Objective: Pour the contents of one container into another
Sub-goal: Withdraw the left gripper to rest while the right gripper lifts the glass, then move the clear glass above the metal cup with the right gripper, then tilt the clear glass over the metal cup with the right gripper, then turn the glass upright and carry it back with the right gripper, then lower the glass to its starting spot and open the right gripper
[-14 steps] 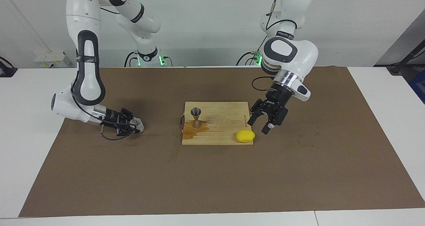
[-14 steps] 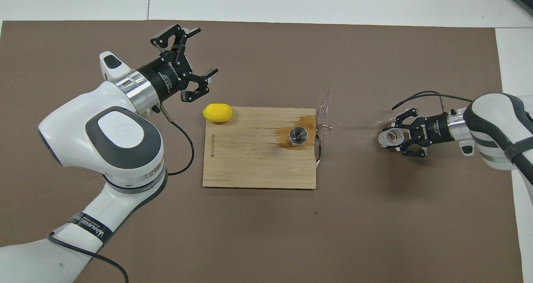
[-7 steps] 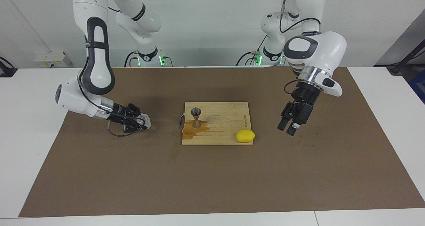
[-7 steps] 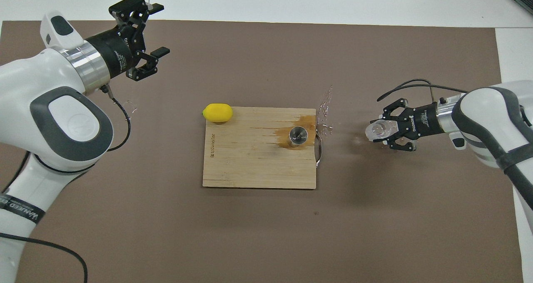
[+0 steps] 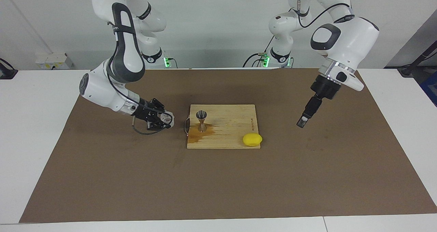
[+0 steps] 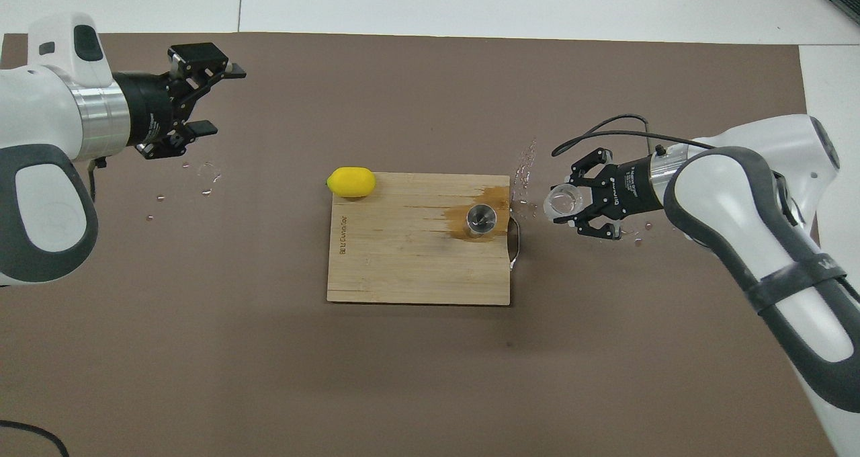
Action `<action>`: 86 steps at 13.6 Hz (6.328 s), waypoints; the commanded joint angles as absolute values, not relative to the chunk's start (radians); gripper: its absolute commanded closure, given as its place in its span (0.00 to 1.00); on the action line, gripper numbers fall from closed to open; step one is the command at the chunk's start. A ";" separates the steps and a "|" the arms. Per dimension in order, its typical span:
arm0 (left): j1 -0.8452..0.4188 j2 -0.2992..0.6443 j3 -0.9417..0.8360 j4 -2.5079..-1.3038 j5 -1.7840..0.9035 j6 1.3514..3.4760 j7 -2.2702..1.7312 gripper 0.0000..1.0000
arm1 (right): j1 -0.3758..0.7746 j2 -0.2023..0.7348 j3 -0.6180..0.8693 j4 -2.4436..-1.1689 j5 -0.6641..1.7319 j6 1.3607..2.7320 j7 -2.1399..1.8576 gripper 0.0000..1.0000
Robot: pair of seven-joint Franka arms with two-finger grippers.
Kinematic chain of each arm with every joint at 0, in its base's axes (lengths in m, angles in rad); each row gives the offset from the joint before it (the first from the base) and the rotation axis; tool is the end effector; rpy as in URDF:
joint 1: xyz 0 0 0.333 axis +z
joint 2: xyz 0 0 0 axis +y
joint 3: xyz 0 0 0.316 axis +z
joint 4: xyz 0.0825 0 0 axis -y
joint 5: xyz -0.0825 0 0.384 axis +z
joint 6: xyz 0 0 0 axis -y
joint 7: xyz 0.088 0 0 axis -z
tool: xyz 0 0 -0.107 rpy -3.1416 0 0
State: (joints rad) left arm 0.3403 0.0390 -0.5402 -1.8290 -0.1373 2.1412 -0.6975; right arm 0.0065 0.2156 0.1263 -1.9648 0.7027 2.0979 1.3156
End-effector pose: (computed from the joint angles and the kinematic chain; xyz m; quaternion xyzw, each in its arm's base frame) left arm 0.5865 -0.1204 0.5365 0.9495 0.2724 0.0933 0.1251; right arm 0.5867 0.1071 0.3691 -0.6717 0.6749 0.2306 0.2004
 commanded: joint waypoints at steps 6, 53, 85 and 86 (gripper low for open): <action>0.356 -0.028 -0.459 -1.821 0.020 1.813 -0.197 0.00 | 0.112 0.210 0.121 -1.919 0.536 2.151 1.528 0.86; -0.008 -0.041 -0.066 -1.572 -0.020 1.456 -0.041 0.00 | 0.377 0.155 0.127 -1.832 -0.141 2.106 1.782 0.88; -0.008 -0.041 -0.066 -1.572 -0.021 1.456 -0.041 0.00 | -0.298 0.319 0.121 -2.049 0.776 2.051 0.861 0.83; -0.008 -0.041 -0.066 -1.572 -0.021 1.456 -0.041 0.00 | -0.296 0.319 0.121 -2.051 0.776 2.057 0.861 0.68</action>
State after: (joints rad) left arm -0.0052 -0.0311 -0.0709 -1.5606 -0.0211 1.4584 -0.0496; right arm -0.2879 0.3274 0.1077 -2.0533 0.7459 2.0644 0.8813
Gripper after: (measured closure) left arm 0.000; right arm 0.493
